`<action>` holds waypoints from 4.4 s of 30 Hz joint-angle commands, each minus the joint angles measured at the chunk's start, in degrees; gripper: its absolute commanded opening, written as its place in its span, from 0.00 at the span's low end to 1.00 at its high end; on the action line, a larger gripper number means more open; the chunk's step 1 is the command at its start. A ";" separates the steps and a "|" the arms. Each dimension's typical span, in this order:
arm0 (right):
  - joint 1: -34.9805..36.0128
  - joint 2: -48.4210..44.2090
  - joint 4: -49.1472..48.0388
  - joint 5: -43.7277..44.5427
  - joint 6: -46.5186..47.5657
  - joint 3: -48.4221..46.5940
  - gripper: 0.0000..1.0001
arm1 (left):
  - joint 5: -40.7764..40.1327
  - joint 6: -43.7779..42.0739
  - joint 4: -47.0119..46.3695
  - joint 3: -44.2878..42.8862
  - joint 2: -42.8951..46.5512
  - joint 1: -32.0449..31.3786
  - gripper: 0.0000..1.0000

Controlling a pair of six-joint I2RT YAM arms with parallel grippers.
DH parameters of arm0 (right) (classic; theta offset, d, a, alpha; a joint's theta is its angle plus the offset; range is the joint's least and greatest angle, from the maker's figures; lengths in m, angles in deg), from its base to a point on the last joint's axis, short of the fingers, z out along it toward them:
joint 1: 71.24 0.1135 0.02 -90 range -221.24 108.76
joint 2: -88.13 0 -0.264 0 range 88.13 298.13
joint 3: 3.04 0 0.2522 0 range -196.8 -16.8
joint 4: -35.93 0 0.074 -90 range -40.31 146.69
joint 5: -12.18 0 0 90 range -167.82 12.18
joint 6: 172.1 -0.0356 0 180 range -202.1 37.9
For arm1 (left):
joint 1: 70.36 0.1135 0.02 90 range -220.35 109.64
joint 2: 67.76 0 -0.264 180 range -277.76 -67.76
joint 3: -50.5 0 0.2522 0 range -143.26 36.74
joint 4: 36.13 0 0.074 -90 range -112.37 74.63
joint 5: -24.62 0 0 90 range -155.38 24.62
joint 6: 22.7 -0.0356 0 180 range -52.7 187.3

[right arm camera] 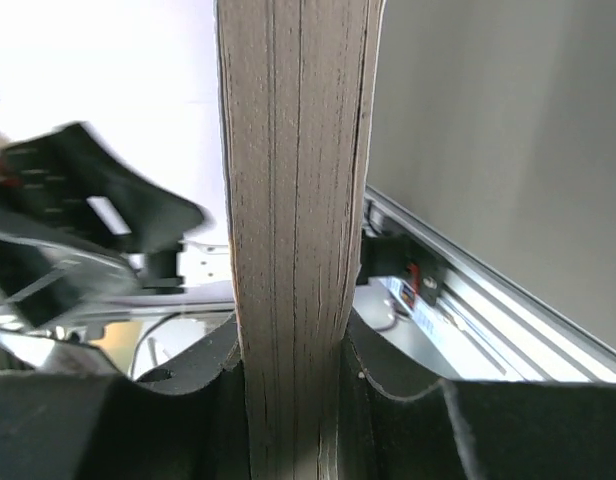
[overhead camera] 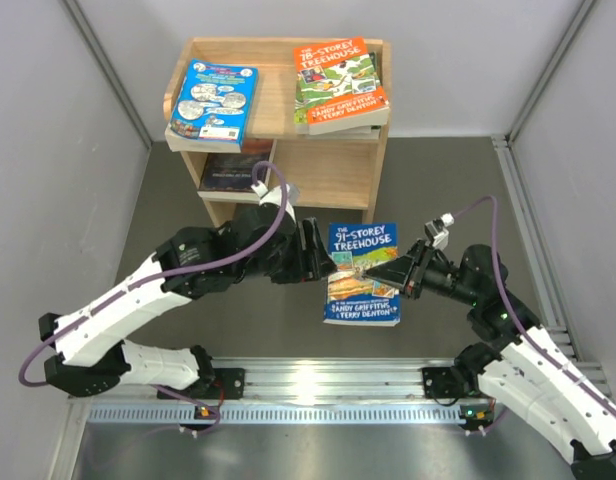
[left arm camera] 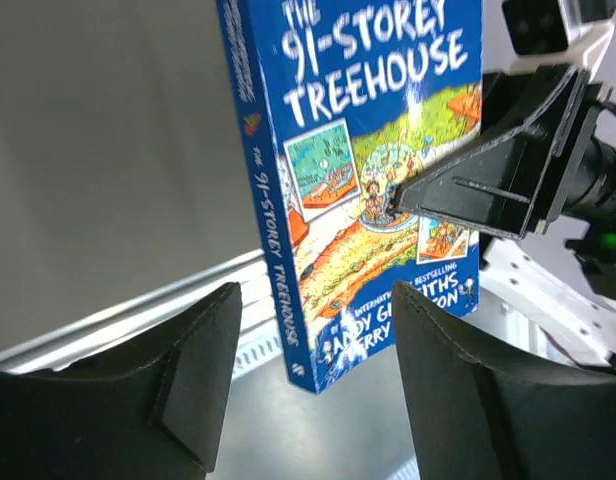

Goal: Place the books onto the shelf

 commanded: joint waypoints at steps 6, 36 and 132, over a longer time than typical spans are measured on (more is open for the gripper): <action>0.66 1.92 14.62 2.77 0.89 -4.72 0.00 | -13.94 -11.37 9.59 -6.17 -3.05 -8.24 0.66; 0.66 11.33 21.49 -10.67 -3.42 -8.51 0.00 | -30.48 -21.31 11.44 -16.90 -33.20 -34.63 0.66; -13.40 10.71 51.37 -4.08 29.62 -15.45 1.00 | -48.84 -116.56 -56.14 -46.25 -10.44 -33.04 0.00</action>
